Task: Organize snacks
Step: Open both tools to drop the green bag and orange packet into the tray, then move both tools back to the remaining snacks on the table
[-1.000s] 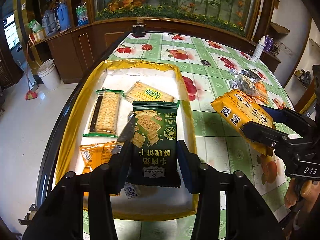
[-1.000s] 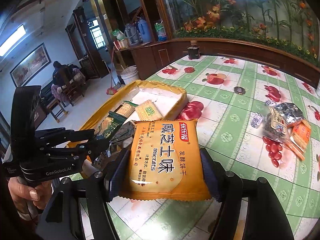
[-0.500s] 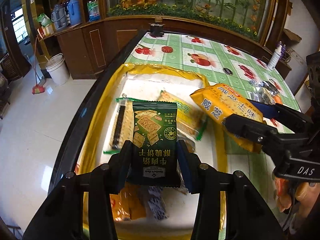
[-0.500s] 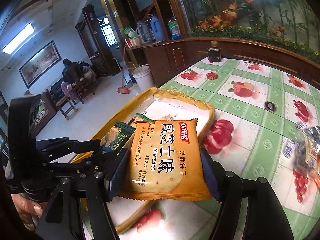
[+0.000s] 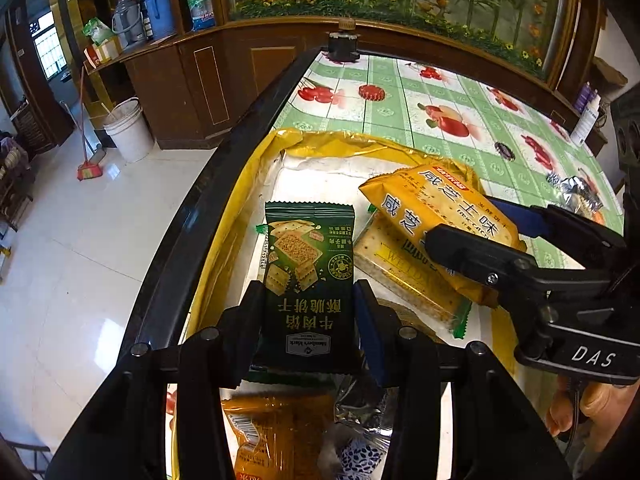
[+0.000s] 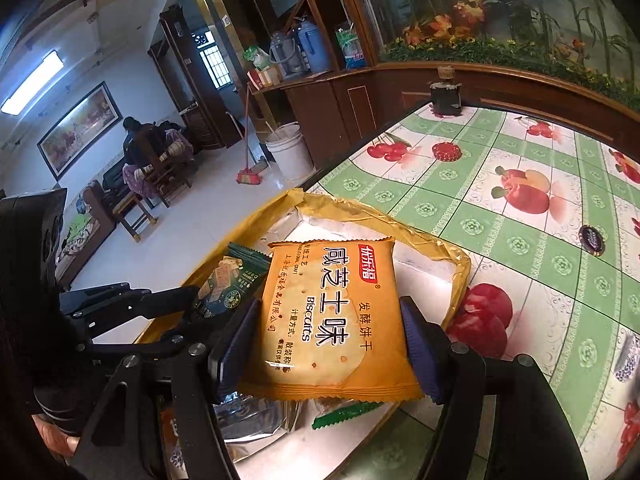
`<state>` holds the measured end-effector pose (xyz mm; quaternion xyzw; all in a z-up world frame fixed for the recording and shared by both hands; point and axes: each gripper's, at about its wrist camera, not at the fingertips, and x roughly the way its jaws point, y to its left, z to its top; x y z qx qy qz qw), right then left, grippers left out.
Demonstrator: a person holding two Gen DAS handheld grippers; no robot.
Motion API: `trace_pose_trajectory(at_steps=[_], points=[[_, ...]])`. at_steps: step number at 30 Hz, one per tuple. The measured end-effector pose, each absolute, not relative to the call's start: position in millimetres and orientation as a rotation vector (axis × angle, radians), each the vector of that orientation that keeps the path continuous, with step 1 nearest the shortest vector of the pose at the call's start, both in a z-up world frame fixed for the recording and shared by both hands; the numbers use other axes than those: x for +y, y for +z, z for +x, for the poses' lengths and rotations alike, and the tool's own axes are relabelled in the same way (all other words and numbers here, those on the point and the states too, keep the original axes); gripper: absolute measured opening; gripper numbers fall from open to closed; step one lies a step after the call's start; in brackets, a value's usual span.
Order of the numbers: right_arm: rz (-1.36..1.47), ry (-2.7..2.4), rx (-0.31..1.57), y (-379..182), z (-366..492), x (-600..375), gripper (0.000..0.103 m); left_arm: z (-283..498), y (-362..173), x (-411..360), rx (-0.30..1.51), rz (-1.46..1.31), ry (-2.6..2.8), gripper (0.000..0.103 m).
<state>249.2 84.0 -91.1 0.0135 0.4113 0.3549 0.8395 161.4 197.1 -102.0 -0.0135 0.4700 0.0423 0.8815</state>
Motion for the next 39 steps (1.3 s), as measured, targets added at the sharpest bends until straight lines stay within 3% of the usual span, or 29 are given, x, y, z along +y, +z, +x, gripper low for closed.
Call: trace_pose_trajectory(at_steps=[4, 8, 17, 22, 39], points=[[0.023, 0.748, 0.884, -97.8, 251.1, 87.2, 0.072, 161.9, -102.7, 193.7, 0.991, 0.005, 0.125, 0.048], [0.028, 0.746, 0.882, -96.8, 247.7, 83.0, 0.071, 157.3, -98.9, 194.6, 0.983, -0.001, 0.145, 0.066], [0.051, 0.702, 0.842, -79.3, 224.9, 41.6, 0.071, 138.6, -90.3, 180.5, 0.972, -0.007, 0.128, 0.066], [0.074, 0.672, 0.838, -76.2, 208.2, 9.6, 0.072, 131.6, -84.3, 162.4, 0.965, -0.001, 0.107, 0.075], [0.173, 0.411, 0.850, -89.8, 161.4, -147.4, 0.073, 125.9, -77.5, 52.4, 0.965, 0.056, -0.109, 0.075]])
